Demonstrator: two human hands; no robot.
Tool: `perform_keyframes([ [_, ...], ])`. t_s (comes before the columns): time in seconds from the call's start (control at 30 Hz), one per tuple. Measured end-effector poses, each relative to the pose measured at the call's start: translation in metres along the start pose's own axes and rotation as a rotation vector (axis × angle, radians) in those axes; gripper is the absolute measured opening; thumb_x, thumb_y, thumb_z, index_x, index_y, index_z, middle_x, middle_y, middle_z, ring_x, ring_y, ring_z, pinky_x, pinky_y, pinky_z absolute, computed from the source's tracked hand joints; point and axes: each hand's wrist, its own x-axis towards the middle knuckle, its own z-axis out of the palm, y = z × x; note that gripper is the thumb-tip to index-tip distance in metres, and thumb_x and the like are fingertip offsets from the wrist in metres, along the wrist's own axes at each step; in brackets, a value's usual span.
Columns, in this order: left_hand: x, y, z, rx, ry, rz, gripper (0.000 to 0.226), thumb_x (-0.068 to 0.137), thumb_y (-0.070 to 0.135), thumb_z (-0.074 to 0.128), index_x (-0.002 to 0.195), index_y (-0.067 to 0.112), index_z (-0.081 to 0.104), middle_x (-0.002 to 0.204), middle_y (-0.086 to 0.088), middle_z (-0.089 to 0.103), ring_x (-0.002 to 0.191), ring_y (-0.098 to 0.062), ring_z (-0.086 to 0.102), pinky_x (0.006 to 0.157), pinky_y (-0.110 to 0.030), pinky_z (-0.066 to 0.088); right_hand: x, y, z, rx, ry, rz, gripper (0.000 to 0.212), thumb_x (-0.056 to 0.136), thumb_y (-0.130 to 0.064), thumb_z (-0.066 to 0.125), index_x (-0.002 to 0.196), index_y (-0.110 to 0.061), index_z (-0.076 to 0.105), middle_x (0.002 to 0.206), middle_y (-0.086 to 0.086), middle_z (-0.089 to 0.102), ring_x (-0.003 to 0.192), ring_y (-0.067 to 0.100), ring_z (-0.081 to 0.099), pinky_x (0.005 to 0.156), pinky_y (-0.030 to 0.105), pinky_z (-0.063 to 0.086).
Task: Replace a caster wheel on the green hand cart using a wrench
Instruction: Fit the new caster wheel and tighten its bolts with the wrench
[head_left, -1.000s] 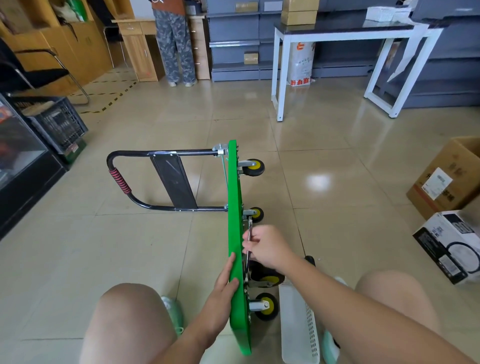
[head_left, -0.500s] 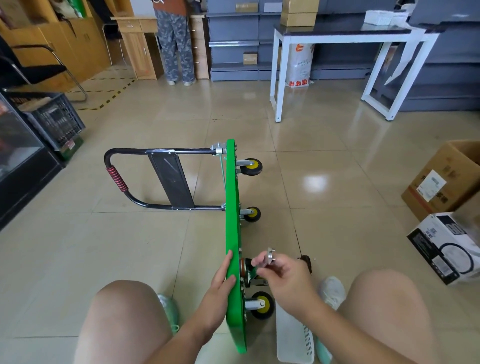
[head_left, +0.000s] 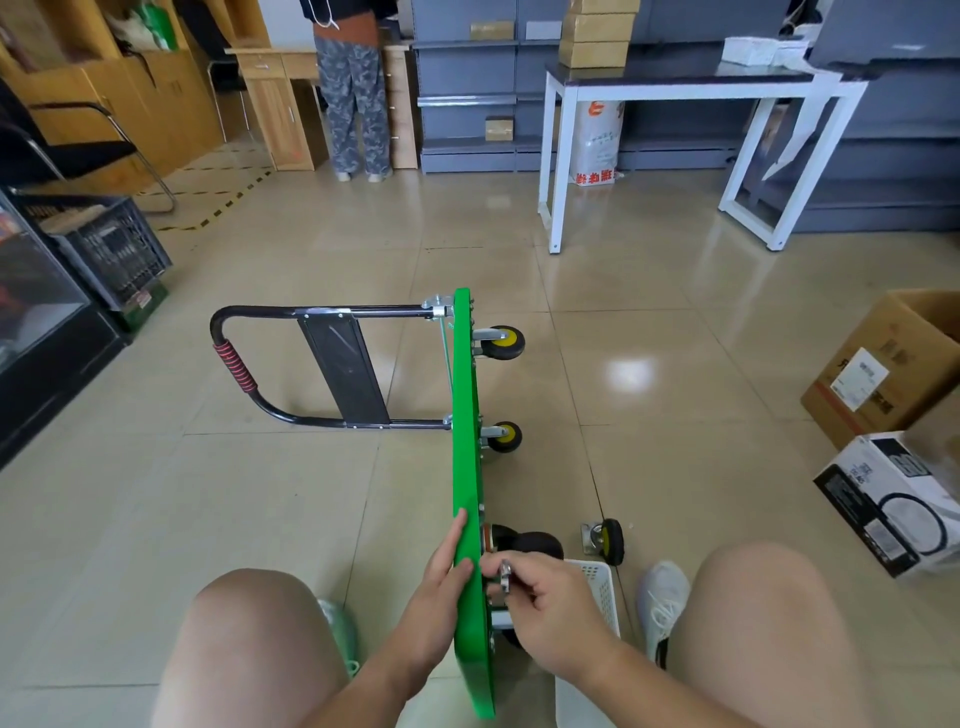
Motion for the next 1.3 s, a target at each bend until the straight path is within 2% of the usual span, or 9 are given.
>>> perform_keyframes([
  [0.2, 0.0, 0.0, 0.001, 0.009, 0.0, 0.016, 0.056, 0.112, 0.022, 0.043, 0.149, 0.063, 0.036, 0.163, 0.017, 0.039, 0.149, -0.007, 0.04, 0.129, -0.044, 0.026, 0.04, -0.012, -0.009, 0.041, -0.001, 0.137, 0.014, 0.092, -0.011, 0.065, 0.088, -0.022, 0.072, 0.09, -0.012, 0.075, 0.088, 0.005, 0.07, 0.086, 0.025, 0.056],
  [0.33, -0.003, 0.001, 0.0, -0.006, -0.021, -0.018, 0.054, 0.112, 0.03, 0.042, 0.146, 0.072, 0.034, 0.162, 0.021, 0.04, 0.148, -0.007, 0.042, 0.128, -0.044, 0.028, 0.079, -0.011, -0.016, 0.125, 0.021, 0.389, 0.019, 0.097, -0.012, 0.064, 0.114, -0.02, 0.07, 0.096, -0.008, 0.075, 0.093, 0.006, 0.072, 0.09, 0.031, 0.059],
  [0.47, -0.004, 0.004, 0.001, 0.008, -0.029, -0.036, 0.052, 0.113, 0.035, 0.039, 0.143, 0.077, 0.031, 0.163, 0.02, 0.036, 0.148, -0.01, 0.041, 0.127, -0.044, 0.03, 0.098, -0.006, -0.028, 0.277, 0.117, 0.559, 0.022, 0.096, -0.004, 0.064, 0.118, -0.009, 0.066, 0.098, 0.002, 0.073, 0.084, 0.012, 0.075, 0.067, 0.021, 0.06],
  [0.57, -0.005, 0.005, -0.001, 0.012, -0.04, -0.023, 0.051, 0.109, 0.041, 0.04, 0.143, 0.078, 0.029, 0.164, 0.02, 0.035, 0.15, -0.013, 0.04, 0.127, -0.046, 0.029, 0.095, -0.008, -0.043, 0.271, 0.119, 0.503, 0.024, 0.095, -0.006, 0.068, 0.118, -0.012, 0.067, 0.099, -0.001, 0.075, 0.088, 0.011, 0.076, 0.072, 0.022, 0.061],
  [0.7, -0.005, 0.006, 0.0, -0.003, -0.038, -0.012, 0.054, 0.099, 0.048, 0.045, 0.144, 0.076, 0.031, 0.162, 0.021, 0.038, 0.148, -0.012, 0.043, 0.126, -0.045, 0.031, 0.063, -0.015, -0.049, 0.181, 0.028, 0.354, 0.024, 0.092, -0.015, 0.072, 0.103, -0.036, 0.072, 0.103, -0.009, 0.078, 0.093, 0.002, 0.073, 0.08, 0.021, 0.059],
  [0.9, -0.005, 0.004, 0.0, 0.008, -0.018, -0.001, 0.055, 0.112, 0.027, 0.043, 0.148, 0.069, 0.035, 0.161, 0.023, 0.039, 0.148, -0.005, 0.04, 0.128, -0.043, 0.027, 0.019, -0.02, -0.028, 0.14, 0.043, 0.154, 0.04, 0.088, 0.003, 0.068, 0.09, -0.037, 0.075, 0.094, -0.017, 0.076, 0.091, -0.002, 0.07, 0.084, 0.008, 0.05],
  [0.97, -0.004, 0.004, 0.001, 0.018, -0.015, -0.004, 0.056, 0.112, 0.024, 0.042, 0.148, 0.066, 0.036, 0.161, 0.021, 0.042, 0.148, -0.006, 0.041, 0.128, -0.043, 0.028, 0.012, -0.019, -0.02, 0.086, 0.079, 0.098, 0.044, 0.087, -0.002, 0.07, 0.094, -0.045, 0.074, 0.097, -0.02, 0.075, 0.093, 0.002, 0.072, 0.086, 0.014, 0.053],
  [1.1, -0.003, 0.003, 0.0, 0.0, -0.02, -0.011, 0.056, 0.112, 0.019, 0.041, 0.15, 0.061, 0.035, 0.16, 0.014, 0.045, 0.146, -0.011, 0.047, 0.126, -0.044, 0.031, 0.005, -0.017, -0.009, 0.037, 0.064, 0.026, 0.032, 0.086, -0.008, 0.064, 0.101, -0.035, 0.072, 0.1, -0.018, 0.073, 0.09, 0.007, 0.075, 0.083, 0.021, 0.058],
  [1.3, -0.004, 0.006, 0.001, 0.005, -0.011, -0.012, 0.057, 0.111, 0.022, 0.044, 0.152, 0.06, 0.034, 0.16, 0.014, 0.044, 0.146, -0.006, 0.045, 0.127, -0.041, 0.03, -0.003, -0.011, -0.004, -0.034, -0.036, 0.002, 0.039, 0.088, -0.026, 0.05, 0.103, -0.058, 0.067, 0.107, -0.024, 0.069, 0.096, 0.008, 0.073, 0.087, 0.036, 0.06],
])
